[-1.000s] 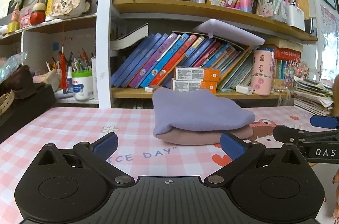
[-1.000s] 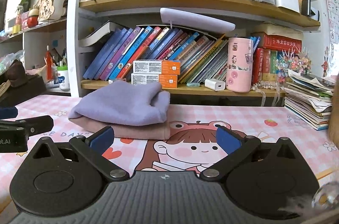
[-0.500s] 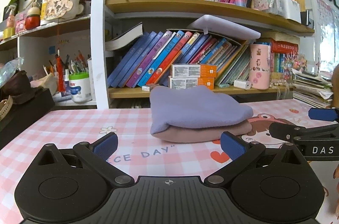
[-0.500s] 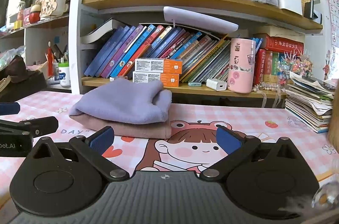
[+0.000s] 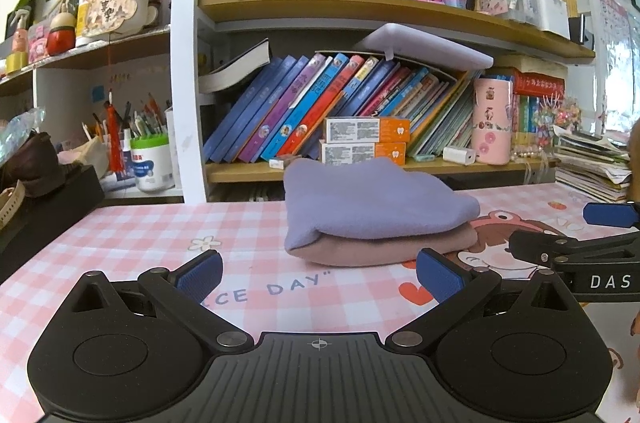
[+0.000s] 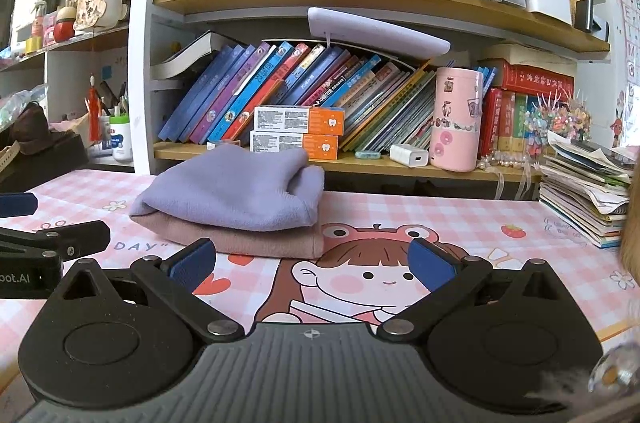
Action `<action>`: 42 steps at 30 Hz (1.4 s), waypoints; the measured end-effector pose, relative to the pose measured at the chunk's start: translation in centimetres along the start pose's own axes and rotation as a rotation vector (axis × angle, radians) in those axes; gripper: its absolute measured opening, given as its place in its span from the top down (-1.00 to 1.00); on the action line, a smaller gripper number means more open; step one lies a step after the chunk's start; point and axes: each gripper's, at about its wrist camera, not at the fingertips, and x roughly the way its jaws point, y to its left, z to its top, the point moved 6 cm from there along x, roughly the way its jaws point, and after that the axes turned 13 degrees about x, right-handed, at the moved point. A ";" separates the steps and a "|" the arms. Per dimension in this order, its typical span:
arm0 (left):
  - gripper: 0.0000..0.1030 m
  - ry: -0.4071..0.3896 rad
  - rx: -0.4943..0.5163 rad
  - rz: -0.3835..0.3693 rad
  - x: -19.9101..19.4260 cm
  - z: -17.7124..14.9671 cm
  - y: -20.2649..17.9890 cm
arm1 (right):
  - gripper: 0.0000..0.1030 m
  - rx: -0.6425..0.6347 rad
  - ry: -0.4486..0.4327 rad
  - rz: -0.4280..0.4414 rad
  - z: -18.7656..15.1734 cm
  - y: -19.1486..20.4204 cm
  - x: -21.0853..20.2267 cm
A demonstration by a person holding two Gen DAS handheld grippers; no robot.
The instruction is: Fold clothes
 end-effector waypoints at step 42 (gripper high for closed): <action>-1.00 0.057 0.010 0.005 0.9 -0.3 -0.1 | -1.00 -0.006 0.057 -0.012 -0.3 0.1 0.9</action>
